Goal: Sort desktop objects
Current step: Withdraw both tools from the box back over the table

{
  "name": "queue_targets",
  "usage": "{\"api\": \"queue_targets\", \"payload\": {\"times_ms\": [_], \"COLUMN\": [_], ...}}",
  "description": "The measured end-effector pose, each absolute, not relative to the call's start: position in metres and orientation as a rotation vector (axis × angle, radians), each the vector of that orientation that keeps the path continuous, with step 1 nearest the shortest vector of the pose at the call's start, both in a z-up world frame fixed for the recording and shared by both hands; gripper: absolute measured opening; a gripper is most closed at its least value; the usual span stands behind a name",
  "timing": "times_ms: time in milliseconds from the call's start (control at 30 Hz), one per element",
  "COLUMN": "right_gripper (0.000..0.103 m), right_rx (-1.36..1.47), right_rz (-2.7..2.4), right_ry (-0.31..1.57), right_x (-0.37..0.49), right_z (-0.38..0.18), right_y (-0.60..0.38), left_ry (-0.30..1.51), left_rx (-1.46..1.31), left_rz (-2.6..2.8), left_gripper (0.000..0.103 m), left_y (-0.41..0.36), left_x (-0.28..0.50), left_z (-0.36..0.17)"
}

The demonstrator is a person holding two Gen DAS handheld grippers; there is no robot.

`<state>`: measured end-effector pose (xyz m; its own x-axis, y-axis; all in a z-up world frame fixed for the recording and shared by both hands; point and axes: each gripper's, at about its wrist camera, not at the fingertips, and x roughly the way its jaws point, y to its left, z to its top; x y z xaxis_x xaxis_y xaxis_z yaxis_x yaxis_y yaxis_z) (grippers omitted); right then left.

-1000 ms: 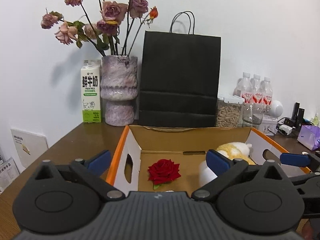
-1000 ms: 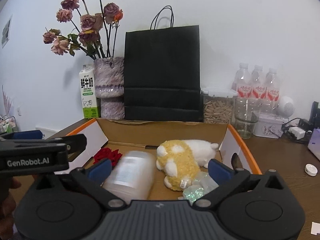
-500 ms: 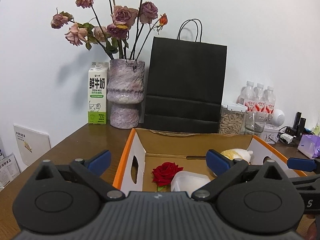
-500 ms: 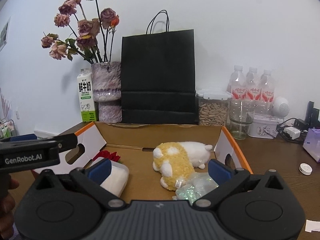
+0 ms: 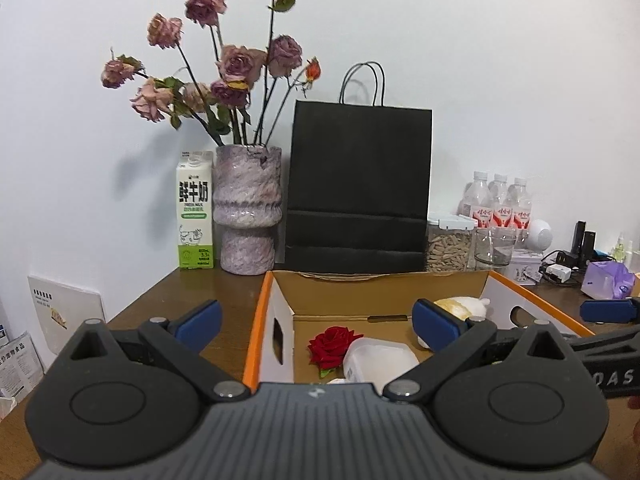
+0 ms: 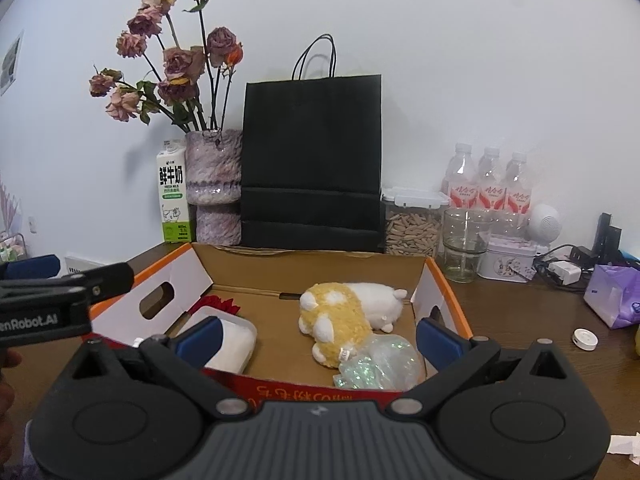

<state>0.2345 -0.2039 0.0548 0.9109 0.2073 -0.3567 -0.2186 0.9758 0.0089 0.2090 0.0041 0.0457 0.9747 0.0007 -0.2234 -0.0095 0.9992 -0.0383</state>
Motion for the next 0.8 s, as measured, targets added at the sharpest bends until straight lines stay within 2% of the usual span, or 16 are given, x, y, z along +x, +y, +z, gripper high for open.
{"api": "queue_targets", "payload": {"times_ms": [500,800], "right_gripper": [0.103,0.103], "right_rx": [-0.011,-0.029], "right_rz": [0.257,0.281], "right_ry": [0.439,0.479], "right_x": [0.201,0.185], "right_z": [0.045,0.039], "right_y": [-0.230,-0.242], "left_ry": [0.285,0.452], "left_rx": [-0.082,-0.096], "left_rz": [0.094,0.087], "left_gripper": [0.103,0.103], "left_y": [0.028,0.032], "left_x": [0.174,0.154], "left_z": [0.029,0.020]}}
